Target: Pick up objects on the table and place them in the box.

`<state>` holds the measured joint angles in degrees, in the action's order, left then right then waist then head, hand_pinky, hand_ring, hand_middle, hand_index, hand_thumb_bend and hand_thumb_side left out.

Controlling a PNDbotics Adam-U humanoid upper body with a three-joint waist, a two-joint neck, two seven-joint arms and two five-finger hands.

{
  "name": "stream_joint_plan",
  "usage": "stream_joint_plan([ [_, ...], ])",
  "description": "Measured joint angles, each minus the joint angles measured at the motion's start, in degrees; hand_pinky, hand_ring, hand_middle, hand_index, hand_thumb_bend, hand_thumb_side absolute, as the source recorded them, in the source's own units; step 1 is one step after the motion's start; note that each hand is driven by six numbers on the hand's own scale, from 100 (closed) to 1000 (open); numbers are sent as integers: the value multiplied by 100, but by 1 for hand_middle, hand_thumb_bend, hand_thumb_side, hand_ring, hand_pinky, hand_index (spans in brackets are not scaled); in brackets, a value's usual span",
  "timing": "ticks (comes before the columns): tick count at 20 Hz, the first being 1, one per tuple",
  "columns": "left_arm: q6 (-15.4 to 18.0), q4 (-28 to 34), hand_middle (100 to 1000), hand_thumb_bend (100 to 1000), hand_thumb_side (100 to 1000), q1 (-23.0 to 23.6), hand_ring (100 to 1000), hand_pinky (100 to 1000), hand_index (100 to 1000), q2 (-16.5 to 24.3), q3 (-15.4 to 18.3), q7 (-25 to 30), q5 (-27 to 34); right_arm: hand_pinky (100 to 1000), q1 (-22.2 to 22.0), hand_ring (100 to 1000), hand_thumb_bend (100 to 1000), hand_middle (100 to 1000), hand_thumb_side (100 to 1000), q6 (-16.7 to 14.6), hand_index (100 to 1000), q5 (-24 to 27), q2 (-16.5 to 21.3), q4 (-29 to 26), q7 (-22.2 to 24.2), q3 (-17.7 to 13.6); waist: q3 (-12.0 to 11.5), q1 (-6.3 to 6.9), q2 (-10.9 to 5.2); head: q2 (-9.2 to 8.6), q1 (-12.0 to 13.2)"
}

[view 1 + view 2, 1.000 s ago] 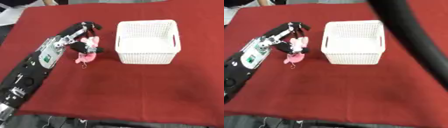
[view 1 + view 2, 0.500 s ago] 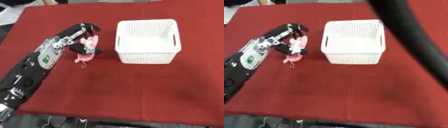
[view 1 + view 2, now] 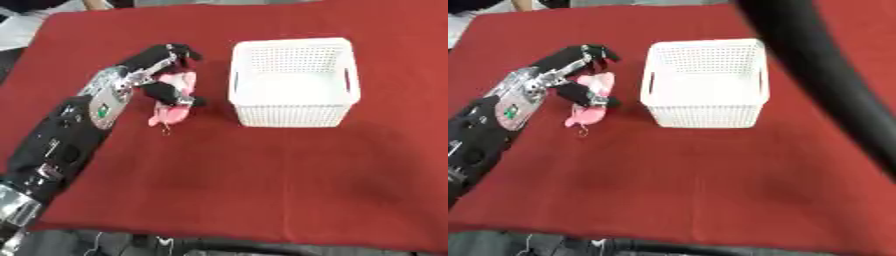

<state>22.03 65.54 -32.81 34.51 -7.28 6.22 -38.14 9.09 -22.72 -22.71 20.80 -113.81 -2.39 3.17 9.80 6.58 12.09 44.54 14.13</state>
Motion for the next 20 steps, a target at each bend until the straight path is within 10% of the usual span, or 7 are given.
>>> stream_joint_plan([
  [9, 78, -82, 748, 515, 669, 168, 676, 521, 847, -133, 27, 22, 27, 631, 30, 754, 147, 813, 758, -3, 819, 0, 0, 0, 2, -1, 18, 1, 26, 0, -1],
  [10, 86, -73, 623, 366, 424, 187, 547, 334, 728, -133, 36, 14, 45, 631, 30, 754, 146, 813, 758, -4, 819, 0, 0, 0, 3, -1, 17, 1, 31, 0, -1],
  [11, 87, -54, 674, 414, 501, 205, 601, 418, 770, -135, 48, -19, 57, 631, 30, 754, 146, 813, 758, -6, 819, 0, 0, 0, 4, -1, 17, 1, 32, 0, -1],
  [12, 75, -31, 365, 100, 100, 219, 266, 100, 472, -141, 54, -86, 67, 631, 30, 753, 146, 813, 758, -6, 819, 0, 0, 0, 5, -1, 16, 0, 33, 0, -1],
  [14, -15, 31, 160, 100, 100, 265, 100, 100, 261, -162, 70, -380, 77, 631, 30, 753, 146, 813, 756, -6, 820, 0, 0, 0, 5, -2, 16, 0, 36, 0, -1],
  [20, -211, 169, 115, 100, 100, 316, 100, 100, 231, -191, 58, -1399, -21, 631, 30, 753, 146, 812, 757, -6, 819, 0, 0, 0, 6, -2, 12, -5, 36, 0, -1],
])
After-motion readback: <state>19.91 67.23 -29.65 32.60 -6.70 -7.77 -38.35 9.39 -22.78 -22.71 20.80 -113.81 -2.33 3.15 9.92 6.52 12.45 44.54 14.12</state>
